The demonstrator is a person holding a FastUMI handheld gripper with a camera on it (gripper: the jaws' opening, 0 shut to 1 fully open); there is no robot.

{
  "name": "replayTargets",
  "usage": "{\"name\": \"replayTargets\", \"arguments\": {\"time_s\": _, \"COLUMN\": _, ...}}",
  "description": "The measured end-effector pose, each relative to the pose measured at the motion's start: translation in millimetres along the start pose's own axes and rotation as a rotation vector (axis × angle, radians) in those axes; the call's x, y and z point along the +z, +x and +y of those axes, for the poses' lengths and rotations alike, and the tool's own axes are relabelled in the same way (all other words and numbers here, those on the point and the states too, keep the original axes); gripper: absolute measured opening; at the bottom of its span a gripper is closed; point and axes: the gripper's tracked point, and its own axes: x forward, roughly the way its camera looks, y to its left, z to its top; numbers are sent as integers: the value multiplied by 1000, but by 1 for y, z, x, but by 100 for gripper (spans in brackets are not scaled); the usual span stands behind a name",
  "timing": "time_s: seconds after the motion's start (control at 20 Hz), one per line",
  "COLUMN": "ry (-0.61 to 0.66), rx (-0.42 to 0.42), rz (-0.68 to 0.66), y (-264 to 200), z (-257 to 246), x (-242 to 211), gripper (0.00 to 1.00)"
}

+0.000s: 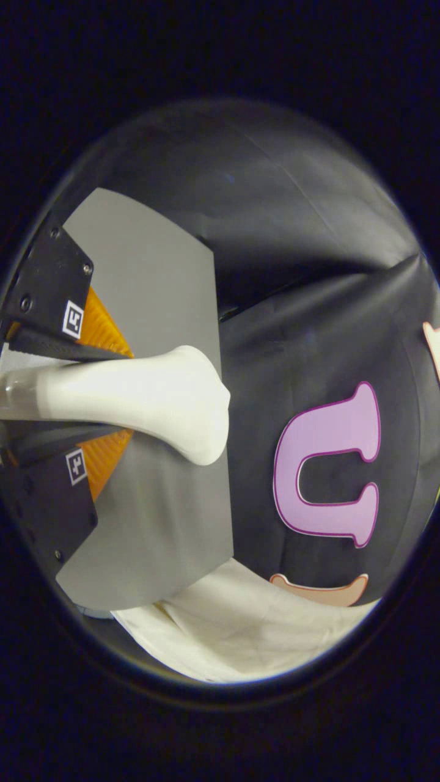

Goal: Iron the clothes twice with a garment steamer, once on the left side and once on the right side.

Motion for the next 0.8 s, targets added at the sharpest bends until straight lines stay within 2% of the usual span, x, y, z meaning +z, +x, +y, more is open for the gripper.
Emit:
{"name": "replayTargets", "arguments": {"time_s": 0.3, "ry": 2, "rx": 118, "rz": -190, "y": -69, "z": 2, "x": 37, "gripper": 47}}
{"name": "replayTargets", "arguments": {"time_s": 0.65, "ry": -4, "rx": 148, "rz": -312, "y": -123, "z": -12, "x": 44, "gripper": 46}}
{"name": "replayTargets", "arguments": {"time_s": 0.8, "ry": -55, "rx": 122, "rz": -412, "y": -172, "z": -6, "x": 55, "gripper": 46}}
